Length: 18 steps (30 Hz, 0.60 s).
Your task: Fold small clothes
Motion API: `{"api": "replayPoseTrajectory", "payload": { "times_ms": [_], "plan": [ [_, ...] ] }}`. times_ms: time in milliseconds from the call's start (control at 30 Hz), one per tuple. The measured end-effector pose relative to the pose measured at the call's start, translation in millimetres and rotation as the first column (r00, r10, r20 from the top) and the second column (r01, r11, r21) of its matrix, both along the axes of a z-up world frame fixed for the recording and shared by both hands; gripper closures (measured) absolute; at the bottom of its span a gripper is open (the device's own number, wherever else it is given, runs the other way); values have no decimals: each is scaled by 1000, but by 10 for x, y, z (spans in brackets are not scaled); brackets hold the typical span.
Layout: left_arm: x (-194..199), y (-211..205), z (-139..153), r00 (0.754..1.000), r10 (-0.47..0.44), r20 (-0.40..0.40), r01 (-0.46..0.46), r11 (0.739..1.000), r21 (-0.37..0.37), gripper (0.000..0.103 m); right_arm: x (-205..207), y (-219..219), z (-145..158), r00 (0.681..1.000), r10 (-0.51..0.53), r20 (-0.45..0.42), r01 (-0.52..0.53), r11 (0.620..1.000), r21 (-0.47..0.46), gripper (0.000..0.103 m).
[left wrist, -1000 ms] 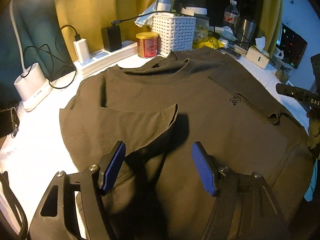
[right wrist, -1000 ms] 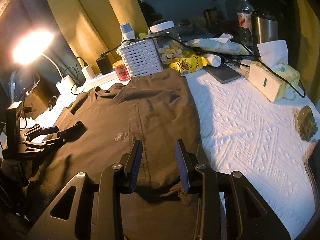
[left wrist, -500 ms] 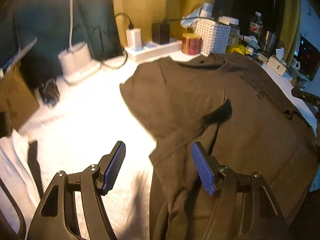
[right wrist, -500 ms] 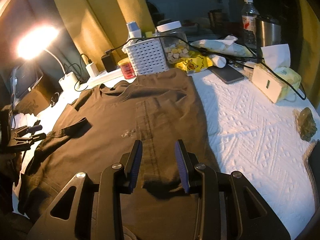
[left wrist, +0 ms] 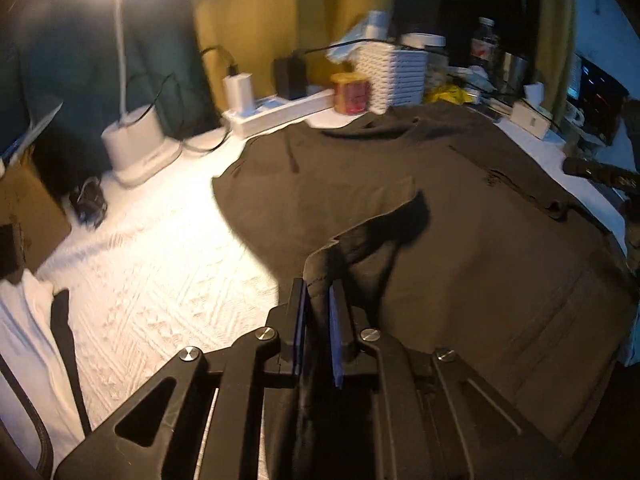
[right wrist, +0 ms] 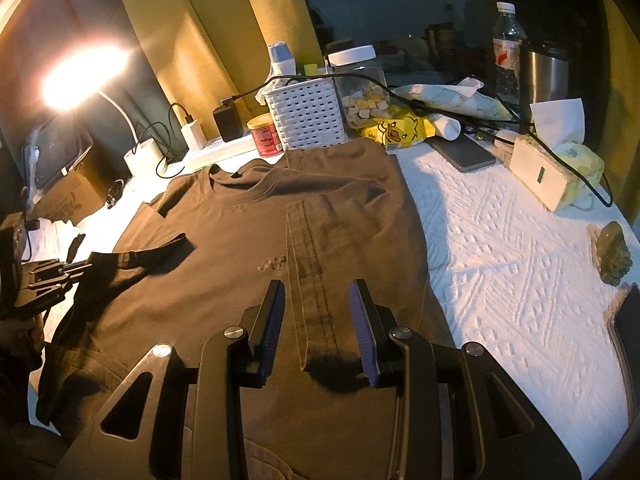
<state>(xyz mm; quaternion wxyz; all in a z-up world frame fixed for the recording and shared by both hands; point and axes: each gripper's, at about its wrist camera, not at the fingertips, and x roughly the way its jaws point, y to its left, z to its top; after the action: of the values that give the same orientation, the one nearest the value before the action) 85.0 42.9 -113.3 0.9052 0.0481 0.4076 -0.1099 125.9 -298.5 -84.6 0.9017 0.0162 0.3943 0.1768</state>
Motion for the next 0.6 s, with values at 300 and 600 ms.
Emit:
{"api": "replayPoseTrajectory", "payload": {
  "times_ms": [300,600],
  "plan": [
    [-208,-403,-94,979,-188,-79,188,982,0,94,-42,-55,-2,1000,-5,0,5,1000,6,67],
    [-199,-509,-88,978,-178,-109,180,984,9,90,-43,-101,-46,1000,-9,-12,9,1000,16,67]
  ]
}}
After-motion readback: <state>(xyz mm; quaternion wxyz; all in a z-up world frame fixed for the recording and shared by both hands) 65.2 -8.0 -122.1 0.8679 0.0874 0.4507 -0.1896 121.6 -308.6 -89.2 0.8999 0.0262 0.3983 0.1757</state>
